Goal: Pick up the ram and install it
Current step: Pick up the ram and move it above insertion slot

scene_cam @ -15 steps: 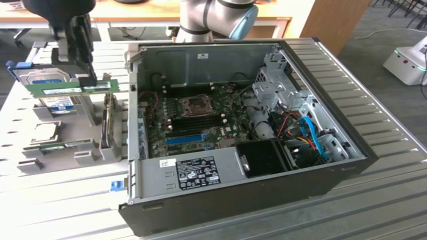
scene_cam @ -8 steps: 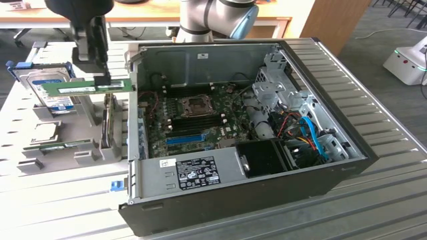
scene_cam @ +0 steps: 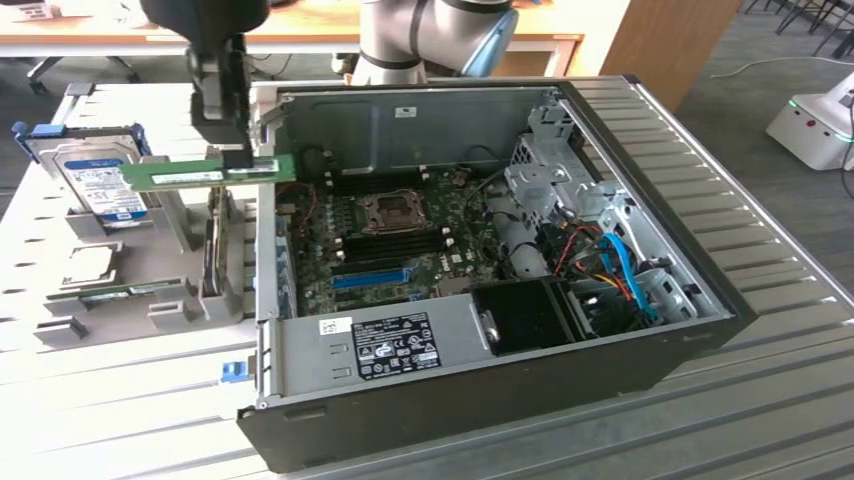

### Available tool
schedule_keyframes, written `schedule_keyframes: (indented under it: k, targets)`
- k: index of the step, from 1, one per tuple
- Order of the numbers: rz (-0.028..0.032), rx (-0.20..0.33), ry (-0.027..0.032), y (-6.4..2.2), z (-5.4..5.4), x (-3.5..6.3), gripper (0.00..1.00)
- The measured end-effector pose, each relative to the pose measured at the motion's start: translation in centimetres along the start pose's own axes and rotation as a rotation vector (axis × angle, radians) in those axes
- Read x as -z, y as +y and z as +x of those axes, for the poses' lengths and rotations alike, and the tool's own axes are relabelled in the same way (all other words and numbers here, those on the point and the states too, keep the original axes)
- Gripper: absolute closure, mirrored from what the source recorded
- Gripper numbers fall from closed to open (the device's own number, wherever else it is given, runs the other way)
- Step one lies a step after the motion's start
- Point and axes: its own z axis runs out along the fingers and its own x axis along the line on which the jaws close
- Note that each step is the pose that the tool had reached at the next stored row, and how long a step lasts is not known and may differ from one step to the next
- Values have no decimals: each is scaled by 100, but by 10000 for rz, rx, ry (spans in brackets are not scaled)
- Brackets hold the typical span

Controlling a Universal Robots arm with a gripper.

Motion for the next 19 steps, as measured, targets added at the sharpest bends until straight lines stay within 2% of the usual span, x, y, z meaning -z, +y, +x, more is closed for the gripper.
schedule_keyframes:
  k: [19]
  targets:
    - [-17,2,1,-647,-8,32,88]
